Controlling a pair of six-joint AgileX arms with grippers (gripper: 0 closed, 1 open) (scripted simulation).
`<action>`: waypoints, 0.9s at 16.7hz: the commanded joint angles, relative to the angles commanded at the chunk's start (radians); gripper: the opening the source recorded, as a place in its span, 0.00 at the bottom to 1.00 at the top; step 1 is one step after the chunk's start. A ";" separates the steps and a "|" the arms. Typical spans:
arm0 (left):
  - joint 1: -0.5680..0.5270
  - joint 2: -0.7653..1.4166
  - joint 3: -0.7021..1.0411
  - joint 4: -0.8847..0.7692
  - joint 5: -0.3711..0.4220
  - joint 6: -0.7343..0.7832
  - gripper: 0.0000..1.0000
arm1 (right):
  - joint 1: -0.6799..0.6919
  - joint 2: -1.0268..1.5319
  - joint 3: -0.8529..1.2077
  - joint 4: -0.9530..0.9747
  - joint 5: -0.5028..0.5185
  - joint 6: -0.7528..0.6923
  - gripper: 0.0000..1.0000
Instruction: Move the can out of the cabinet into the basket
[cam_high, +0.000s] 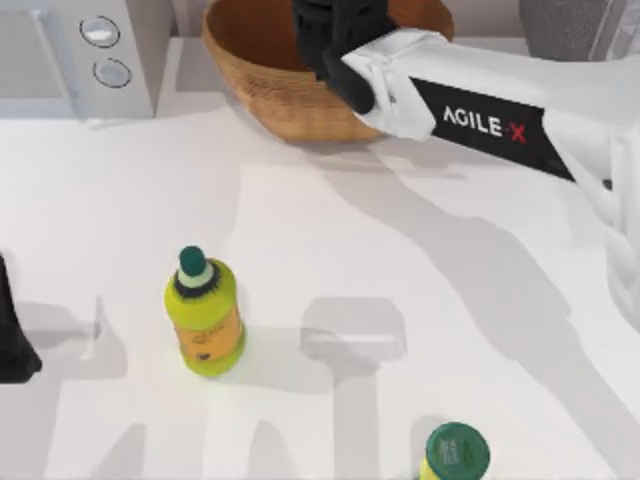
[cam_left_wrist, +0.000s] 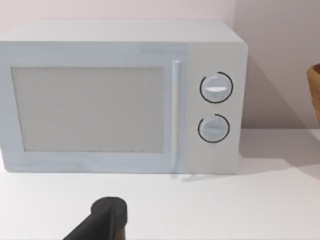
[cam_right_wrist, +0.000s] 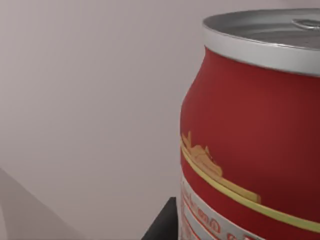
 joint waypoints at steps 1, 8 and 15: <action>0.000 0.000 0.000 0.000 0.000 0.000 1.00 | 0.000 0.000 0.000 0.000 0.000 0.000 0.00; 0.000 0.000 0.000 0.000 0.000 0.000 1.00 | 0.000 0.000 0.000 0.000 0.000 0.000 0.45; 0.000 0.000 0.000 0.000 0.000 0.000 1.00 | 0.000 0.000 0.000 0.000 0.000 0.000 0.98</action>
